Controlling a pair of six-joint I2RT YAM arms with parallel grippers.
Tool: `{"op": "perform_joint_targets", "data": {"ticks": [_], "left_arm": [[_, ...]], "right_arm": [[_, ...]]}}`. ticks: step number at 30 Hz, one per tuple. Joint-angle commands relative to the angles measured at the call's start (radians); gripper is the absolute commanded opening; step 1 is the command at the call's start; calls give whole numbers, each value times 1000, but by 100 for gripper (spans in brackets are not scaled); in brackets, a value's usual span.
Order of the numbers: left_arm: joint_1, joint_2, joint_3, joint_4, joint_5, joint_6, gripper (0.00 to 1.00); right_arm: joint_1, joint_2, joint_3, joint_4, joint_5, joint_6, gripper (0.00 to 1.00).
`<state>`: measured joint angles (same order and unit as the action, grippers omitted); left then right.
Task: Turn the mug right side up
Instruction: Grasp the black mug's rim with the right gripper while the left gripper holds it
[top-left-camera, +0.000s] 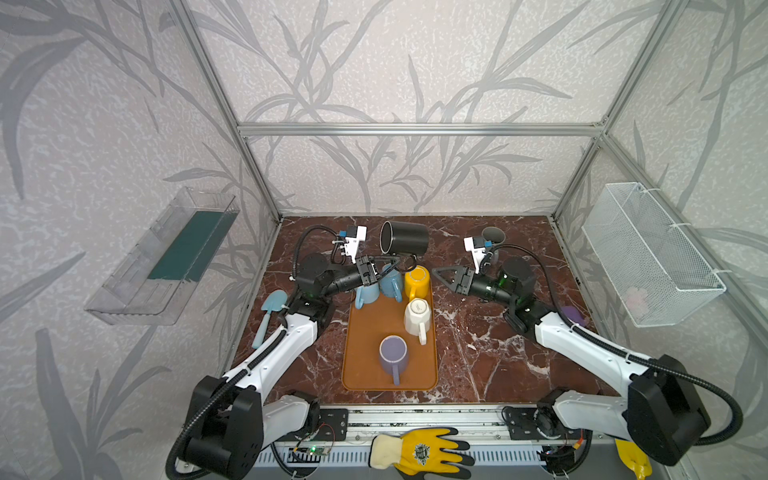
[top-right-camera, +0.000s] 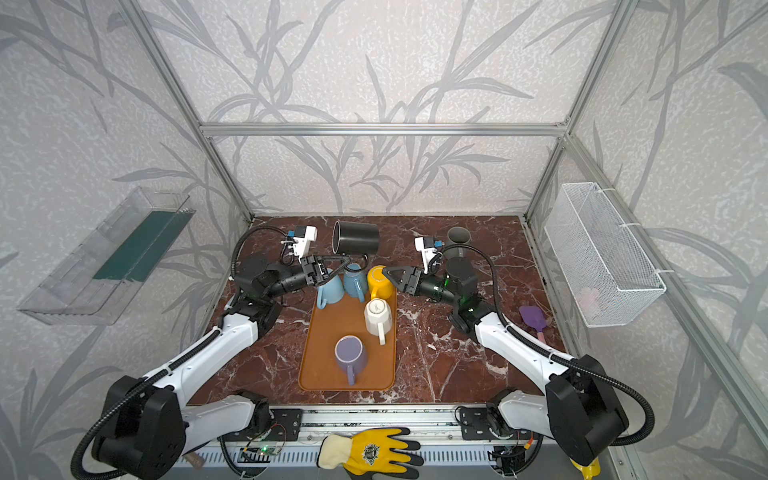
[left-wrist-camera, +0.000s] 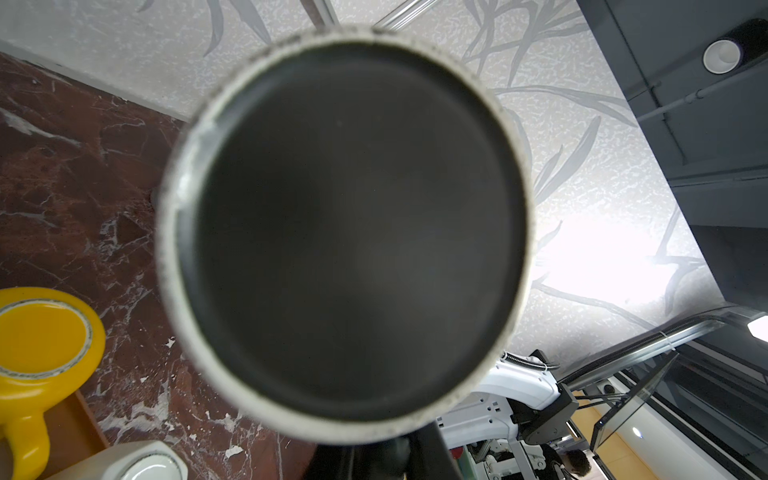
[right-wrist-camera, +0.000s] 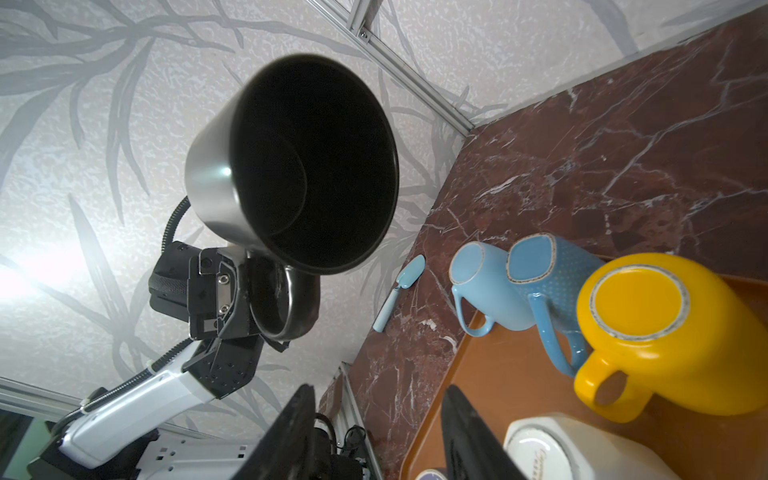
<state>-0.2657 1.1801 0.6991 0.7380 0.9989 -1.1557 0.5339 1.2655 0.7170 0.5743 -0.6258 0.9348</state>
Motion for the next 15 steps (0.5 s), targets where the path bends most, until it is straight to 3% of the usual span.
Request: {"op": "perform_joint_targets", "data": {"ticks": [1,15], "left_arm": [[5,-14,3,184,31,-40,0],[3,-27,-4,220,43,-61,0]], "right_arm": [[25,28,48,113,-18,36,54],[59,125,141,239,-47,85,57]]}}
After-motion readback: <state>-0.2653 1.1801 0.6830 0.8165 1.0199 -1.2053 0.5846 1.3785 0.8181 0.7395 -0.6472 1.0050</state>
